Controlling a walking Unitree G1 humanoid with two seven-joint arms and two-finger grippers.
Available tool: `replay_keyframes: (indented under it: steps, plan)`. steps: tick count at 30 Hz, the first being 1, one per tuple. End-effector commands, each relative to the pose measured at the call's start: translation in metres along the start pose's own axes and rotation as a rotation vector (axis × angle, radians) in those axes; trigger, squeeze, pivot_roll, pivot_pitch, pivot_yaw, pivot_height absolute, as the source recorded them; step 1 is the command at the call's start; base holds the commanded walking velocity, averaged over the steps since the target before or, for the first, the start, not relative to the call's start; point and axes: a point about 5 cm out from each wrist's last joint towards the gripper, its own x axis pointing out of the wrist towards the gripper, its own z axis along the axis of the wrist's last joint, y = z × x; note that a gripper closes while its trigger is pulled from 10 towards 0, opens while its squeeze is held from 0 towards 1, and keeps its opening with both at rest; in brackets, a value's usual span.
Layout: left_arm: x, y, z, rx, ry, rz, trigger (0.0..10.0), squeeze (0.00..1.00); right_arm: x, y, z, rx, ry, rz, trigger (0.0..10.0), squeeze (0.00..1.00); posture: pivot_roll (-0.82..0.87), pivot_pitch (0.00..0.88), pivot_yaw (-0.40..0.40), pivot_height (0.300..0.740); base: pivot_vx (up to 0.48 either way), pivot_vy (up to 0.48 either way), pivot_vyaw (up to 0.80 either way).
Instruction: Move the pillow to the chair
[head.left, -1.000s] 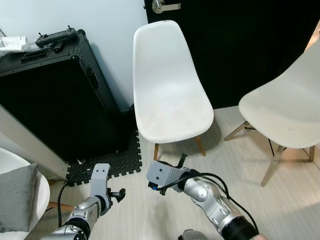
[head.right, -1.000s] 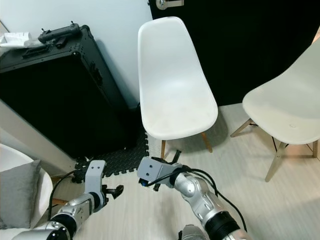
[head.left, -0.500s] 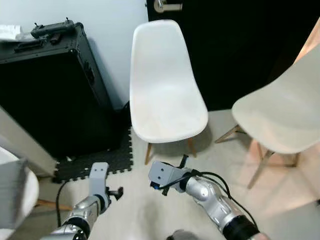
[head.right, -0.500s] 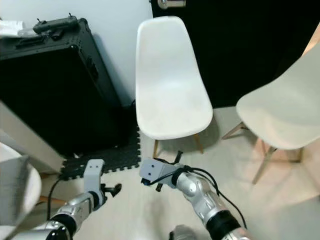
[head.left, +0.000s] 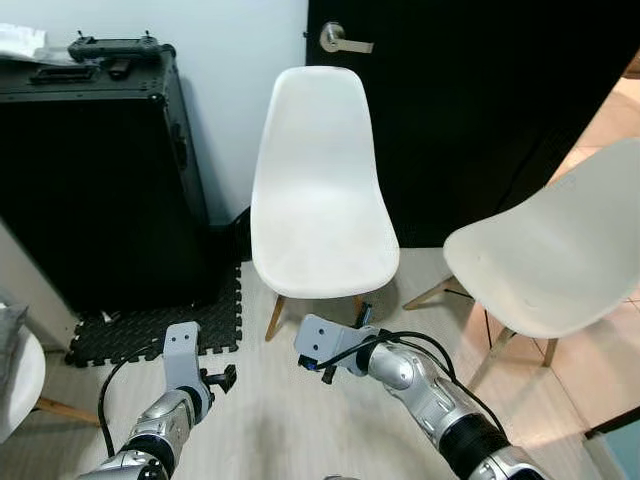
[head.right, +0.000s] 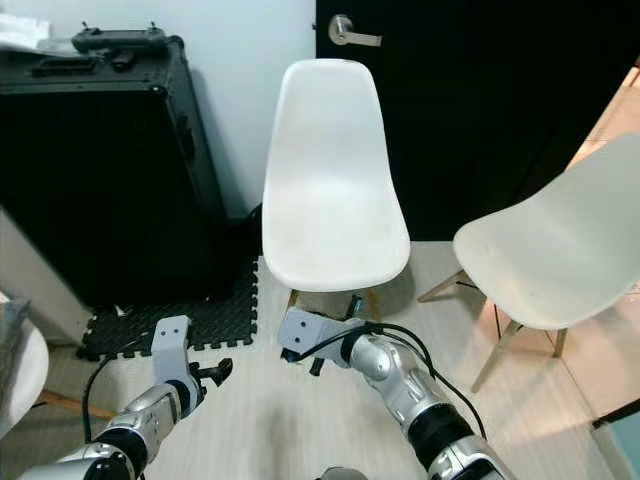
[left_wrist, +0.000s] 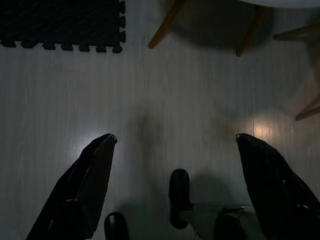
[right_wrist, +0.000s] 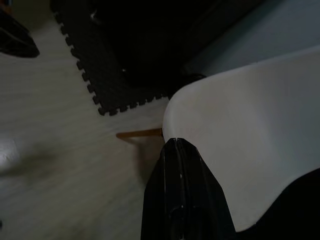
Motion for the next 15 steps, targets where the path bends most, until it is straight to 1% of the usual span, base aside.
replay_keyframes:
  steps: [1, 5, 15]
  plan:
    - [0.0013, -0.0047, 0.0003, 0.004, 0.002, -0.014, 10.0, 0.00, -0.0005, 0.0006, -0.0040, 0.011, 0.007, 0.003, 10.0, 0.00, -0.27, 0.058, -0.009, 0.710, 0.000, 0.000, 0.00]
    - [0.0026, -0.0089, 0.0018, 0.010, 0.000, -0.023, 10.0, 0.00, -0.0011, -0.0033, -0.0068, 0.013, 0.012, 0.001, 10.0, 0.00, -0.27, 0.057, -0.021, 0.710, 0.000, 0.000, 0.00]
    - [0.0041, -0.0132, 0.0043, 0.004, -0.008, -0.025, 10.0, 0.00, -0.0013, -0.0089, -0.0101, 0.015, 0.017, -0.002, 10.0, 0.00, -0.28, 0.051, -0.016, 0.710, 0.000, 0.000, 0.00]
